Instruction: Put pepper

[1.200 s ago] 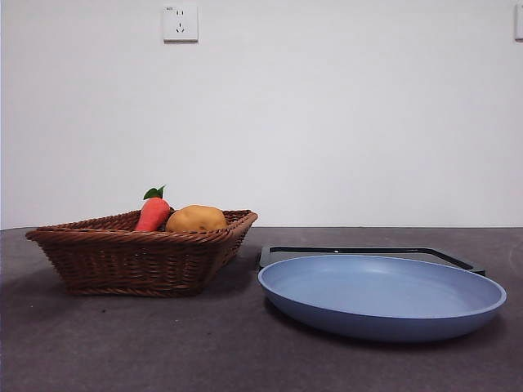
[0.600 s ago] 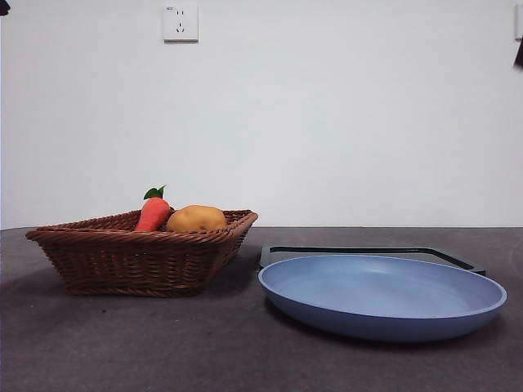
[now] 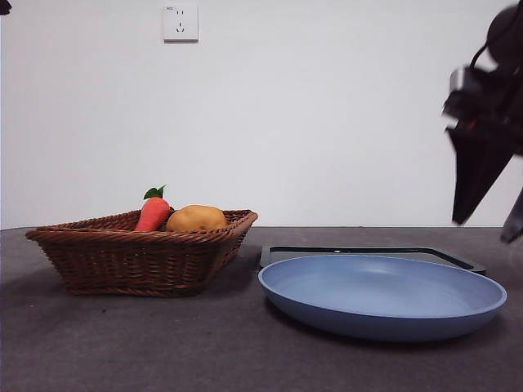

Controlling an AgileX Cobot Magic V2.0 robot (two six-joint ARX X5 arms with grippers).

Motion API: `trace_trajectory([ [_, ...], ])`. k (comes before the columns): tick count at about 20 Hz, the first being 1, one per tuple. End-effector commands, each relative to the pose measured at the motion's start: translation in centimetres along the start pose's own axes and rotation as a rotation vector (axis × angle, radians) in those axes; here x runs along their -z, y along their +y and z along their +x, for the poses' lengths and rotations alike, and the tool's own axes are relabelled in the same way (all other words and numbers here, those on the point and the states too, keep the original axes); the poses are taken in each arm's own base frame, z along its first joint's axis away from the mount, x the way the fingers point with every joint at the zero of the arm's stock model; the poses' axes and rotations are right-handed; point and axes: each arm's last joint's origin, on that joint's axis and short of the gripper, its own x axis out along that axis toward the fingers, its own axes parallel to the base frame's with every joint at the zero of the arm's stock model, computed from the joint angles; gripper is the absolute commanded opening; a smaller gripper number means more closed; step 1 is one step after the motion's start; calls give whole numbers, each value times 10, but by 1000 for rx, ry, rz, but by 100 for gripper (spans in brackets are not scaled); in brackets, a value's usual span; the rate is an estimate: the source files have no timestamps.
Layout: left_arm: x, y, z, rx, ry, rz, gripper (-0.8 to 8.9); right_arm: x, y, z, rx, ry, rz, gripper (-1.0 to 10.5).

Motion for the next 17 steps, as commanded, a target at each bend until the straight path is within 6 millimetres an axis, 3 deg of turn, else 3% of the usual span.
trace_trajectory([
  [1,-5,-2,-2,4,-18,21,372,-8,-1,15,1,14,-13,306],
  [8,-5,-2,-2,4,-18,21,372,-13,2,50,33,65,-47,265],
  [13,-5,-2,-2,4,-17,20,372,-11,-2,62,30,107,-34,139],
  [17,-5,-1,-1,-10,-12,18,371,-12,-1,61,25,97,-21,6],
])
